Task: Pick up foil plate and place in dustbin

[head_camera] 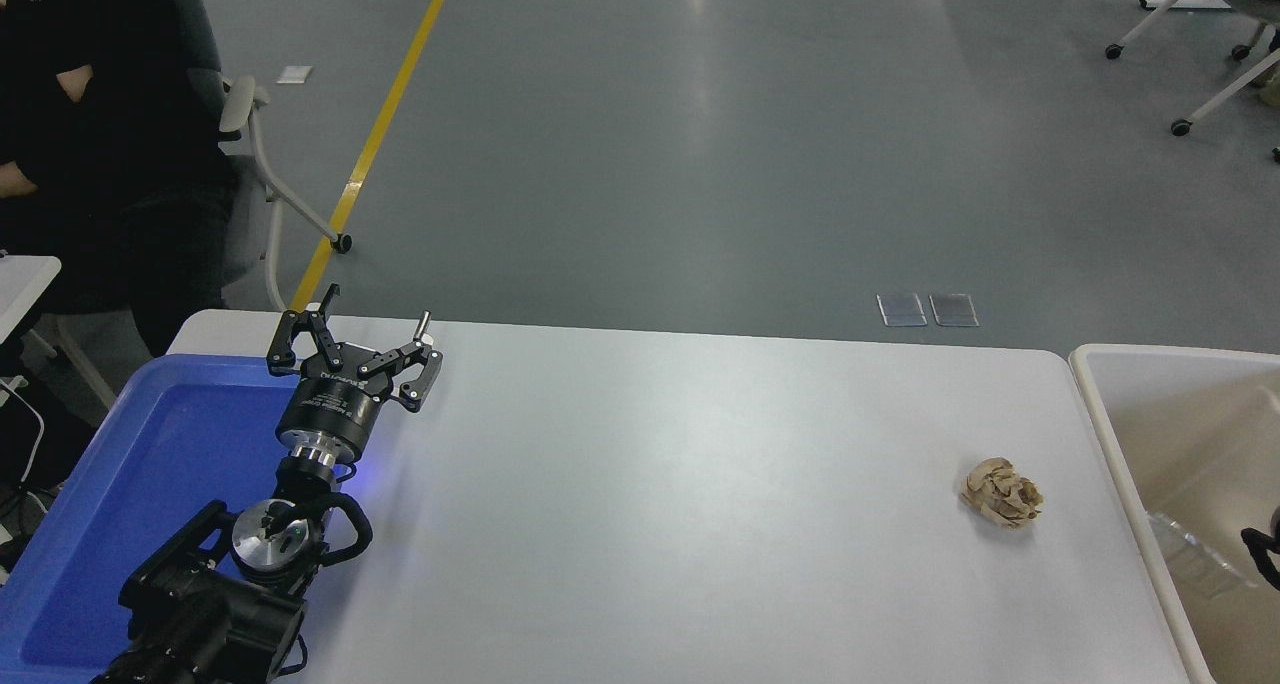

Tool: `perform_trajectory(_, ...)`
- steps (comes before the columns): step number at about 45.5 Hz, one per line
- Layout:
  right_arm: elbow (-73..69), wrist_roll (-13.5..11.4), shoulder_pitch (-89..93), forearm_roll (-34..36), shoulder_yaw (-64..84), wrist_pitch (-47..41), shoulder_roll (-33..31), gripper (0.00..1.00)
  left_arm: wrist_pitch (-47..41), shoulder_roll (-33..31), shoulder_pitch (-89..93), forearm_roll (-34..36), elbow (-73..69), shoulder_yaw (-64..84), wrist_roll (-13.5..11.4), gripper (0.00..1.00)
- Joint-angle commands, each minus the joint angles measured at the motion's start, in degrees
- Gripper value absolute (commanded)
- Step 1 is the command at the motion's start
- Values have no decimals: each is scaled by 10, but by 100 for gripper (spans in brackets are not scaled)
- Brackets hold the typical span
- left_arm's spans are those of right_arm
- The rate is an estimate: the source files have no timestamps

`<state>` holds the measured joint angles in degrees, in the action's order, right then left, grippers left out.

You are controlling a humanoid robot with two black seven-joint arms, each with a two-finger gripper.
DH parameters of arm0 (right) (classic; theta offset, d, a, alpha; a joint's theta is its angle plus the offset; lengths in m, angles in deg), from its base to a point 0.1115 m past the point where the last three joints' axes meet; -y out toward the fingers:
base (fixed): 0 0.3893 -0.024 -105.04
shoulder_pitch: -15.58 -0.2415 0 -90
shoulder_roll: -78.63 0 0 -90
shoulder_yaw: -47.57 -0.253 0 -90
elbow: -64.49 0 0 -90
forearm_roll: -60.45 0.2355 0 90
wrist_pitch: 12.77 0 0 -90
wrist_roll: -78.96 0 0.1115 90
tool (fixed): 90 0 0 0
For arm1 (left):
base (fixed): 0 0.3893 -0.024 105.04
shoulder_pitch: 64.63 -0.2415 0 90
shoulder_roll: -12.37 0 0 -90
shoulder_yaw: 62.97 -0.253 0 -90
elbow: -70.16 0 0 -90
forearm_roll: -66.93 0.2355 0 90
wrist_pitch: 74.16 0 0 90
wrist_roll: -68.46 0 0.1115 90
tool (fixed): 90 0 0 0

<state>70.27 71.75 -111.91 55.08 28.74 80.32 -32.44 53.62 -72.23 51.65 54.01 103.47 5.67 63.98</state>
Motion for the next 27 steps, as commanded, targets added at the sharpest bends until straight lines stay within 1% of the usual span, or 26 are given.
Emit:
perform_trajectory(1,-3,-1,-42,-1,7,-5,-15,100,0,0,0,0,0,0,0,99)
perform_trajectory(11,-24,-2,-108,-2,54,-35,-29,100,0,0,0,0,0,0,0,99)
perform_trajectory(22,-205,-1,-186,-10,127,-34,-107,100,0,1,0,0,0,0,0,99)
perform_trajectory(27,-286,-1,-244,-20,190,-34,-141,100,0,1,0,0,0,0,0,99)
